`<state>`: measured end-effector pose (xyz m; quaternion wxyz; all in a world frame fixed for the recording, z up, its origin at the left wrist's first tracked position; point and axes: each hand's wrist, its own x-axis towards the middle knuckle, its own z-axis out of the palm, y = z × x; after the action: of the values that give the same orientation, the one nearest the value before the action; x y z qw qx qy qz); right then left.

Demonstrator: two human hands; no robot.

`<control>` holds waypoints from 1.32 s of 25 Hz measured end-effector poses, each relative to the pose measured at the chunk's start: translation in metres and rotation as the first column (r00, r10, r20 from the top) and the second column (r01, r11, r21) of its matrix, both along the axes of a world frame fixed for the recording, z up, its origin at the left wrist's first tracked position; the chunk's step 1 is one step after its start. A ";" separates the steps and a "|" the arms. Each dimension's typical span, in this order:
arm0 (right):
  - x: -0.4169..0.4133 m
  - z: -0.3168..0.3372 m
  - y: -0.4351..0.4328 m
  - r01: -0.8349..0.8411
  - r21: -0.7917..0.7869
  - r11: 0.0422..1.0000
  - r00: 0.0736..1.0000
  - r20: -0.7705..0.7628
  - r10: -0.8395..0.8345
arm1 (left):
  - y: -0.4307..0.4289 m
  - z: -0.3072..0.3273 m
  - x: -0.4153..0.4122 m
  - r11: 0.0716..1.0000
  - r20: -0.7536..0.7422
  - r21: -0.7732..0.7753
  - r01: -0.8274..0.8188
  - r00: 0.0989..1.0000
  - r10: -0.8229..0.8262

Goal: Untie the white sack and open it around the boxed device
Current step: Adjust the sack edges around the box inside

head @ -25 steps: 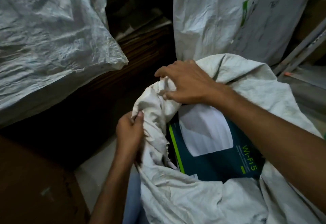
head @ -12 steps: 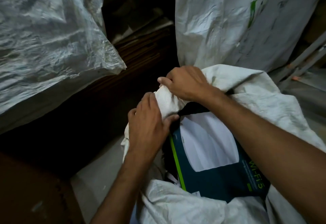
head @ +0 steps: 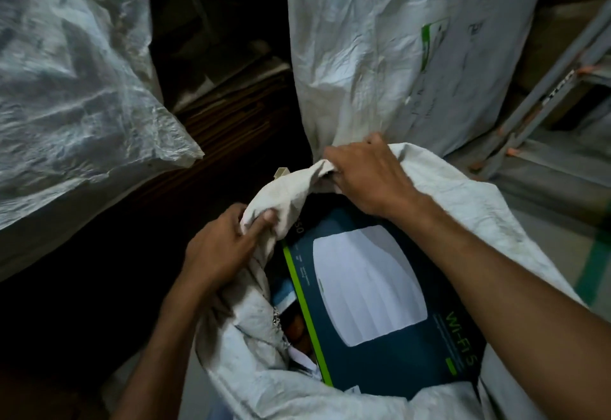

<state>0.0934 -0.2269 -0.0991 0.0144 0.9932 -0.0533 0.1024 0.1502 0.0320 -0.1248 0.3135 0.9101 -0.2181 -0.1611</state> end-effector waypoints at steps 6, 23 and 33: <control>0.035 0.017 -0.015 0.268 0.262 0.927 0.949 -0.236 -0.208 | -0.098 0.012 0.009 0.960 0.479 0.246 0.133 0.845 -0.240; -0.035 0.015 -0.089 0.564 0.409 0.718 0.814 -0.423 -0.399 | -0.179 0.000 0.028 0.757 0.535 0.362 0.544 0.543 -0.647; -0.145 -0.031 -0.060 0.720 0.146 0.678 0.694 -0.150 -0.704 | -0.221 -0.008 0.072 0.834 0.000 0.169 0.526 0.846 -0.533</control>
<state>-0.0512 -0.2865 -0.1298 -0.0415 0.8938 -0.4446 0.0426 0.2223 -0.1889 -0.1333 0.1761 0.8402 -0.4546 -0.2374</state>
